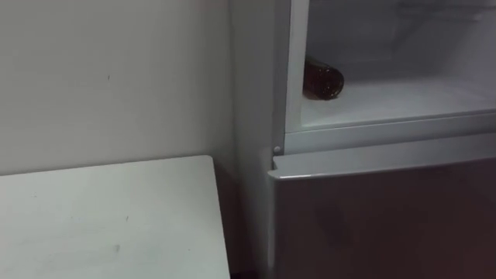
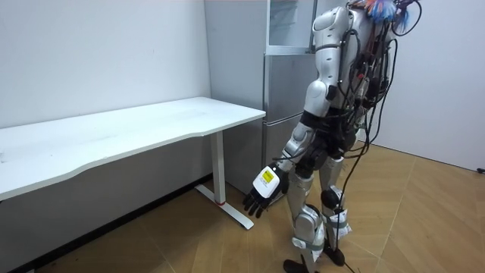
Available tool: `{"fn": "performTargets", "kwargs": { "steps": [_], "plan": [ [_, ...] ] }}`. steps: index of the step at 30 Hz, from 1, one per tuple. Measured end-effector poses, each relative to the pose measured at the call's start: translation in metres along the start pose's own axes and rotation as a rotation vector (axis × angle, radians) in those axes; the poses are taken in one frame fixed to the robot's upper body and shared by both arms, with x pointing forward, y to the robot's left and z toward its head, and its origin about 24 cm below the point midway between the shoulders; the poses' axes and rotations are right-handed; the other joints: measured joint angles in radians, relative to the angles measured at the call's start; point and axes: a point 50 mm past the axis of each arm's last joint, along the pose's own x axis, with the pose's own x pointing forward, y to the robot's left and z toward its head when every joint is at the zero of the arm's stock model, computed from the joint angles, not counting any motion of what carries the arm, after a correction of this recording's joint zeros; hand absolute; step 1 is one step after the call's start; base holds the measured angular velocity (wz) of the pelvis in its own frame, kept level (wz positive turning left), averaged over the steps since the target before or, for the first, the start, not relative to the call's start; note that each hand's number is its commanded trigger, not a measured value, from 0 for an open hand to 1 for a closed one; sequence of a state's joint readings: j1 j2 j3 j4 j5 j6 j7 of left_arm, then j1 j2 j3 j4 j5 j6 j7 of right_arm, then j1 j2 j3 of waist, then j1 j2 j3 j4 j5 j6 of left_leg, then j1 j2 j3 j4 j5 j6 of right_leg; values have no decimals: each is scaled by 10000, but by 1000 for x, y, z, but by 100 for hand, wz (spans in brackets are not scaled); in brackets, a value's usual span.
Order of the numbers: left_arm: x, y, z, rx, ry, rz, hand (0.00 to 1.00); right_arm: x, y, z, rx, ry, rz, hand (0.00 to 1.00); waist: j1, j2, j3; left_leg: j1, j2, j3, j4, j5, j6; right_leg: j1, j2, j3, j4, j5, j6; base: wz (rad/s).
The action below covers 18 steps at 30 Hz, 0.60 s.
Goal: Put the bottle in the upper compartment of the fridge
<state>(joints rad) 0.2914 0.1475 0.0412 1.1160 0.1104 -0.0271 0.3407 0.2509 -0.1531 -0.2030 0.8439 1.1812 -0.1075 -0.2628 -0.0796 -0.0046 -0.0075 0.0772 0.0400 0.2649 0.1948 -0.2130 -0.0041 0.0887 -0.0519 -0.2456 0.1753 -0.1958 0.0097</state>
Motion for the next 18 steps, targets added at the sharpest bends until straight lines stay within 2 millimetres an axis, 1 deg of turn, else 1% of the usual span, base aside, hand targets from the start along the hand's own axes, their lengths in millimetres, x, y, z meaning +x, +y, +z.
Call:
{"fn": "performTargets", "kwargs": {
  "steps": [1, 2, 5, 7, 8, 9, 11, 13, 16, 18],
  "plan": [
    [0, 0, 0, -37, 16, 5, 0, -1, 2, 7, -62, -298, -64, 0, -15, -8, -5, 13, -9, 1, -38, 2, 0, -1, -3, 7, 2, -5, 7, 0],
    [0, 1, -1, -90, 36, 25, 0, -1, 4, 11, -84, -488, -95, 0, -20, -69, -27, 35, -17, 11, -65, 5, -1, -2, -8, 11, 9, -10, 10, 0],
    [1, 7, -2, -164, 18, 195, 0, -4, 11, 28, 264, -1210, -324, 0, -23, -128, 21, 71, -25, 66, -71, 4, -3, -42, -35, 18, 149, -107, 7, -1],
    [2, 11, 1, -263, -123, 326, 0, -6, 14, 35, 89, -1617, -532, 0, -32, -231, 34, 65, -12, 64, -78, 4, -8, -64, -18, 36, 154, -124, -8, 0],
    [2, 12, 1, -242, -156, 363, 0, -8, 18, 42, 129, -1972, -662, 0, -27, -260, 32, 66, -10, 67, -90, 5, -10, -87, -10, 88, 172, -132, -10, -8],
    [2, 13, 1, -247, -156, 385, 0, -11, 22, 52, 177, -2429, -760, 0, -26, -265, 29, 61, -11, 87, -97, 5, -10, -117, -6, 151, 202, -133, -10, -9],
    [3, 15, 2, -344, -201, 489, 0, -14, 26, 63, 210, -3016, -895, 0, -40, -298, 35, 43, -14, 105, -112, 5, -10, -197, -7, 237, 292, -154, -7, -7],
    [4, 18, 3, -355, -270, 563, 0, -16, 27, 69, 151, -3352, -1098, 0, -50, -339, 37, 43, -15, 107, -123, 6, -12, -197, -5, 247, 287, -157, -5, 0],
    [3, 20, 5, -463, -432, 605, 0, -24, 35, 86, 325, -4096, -1131, 0, -183, -343, 44, 30, -39, 117, -153, 7, -10, -203, -20, 239, 287, -168, 13, 0],
    [4, 24, 5, -504, -452, 713, 0, -33, 40, 104, 697, -4864, -1074, 0, -263, -347, 49, 12, -47, 117, -173, 7, -10, -202, -22, 218, 280, -189, 25, 0]
  ]
}}
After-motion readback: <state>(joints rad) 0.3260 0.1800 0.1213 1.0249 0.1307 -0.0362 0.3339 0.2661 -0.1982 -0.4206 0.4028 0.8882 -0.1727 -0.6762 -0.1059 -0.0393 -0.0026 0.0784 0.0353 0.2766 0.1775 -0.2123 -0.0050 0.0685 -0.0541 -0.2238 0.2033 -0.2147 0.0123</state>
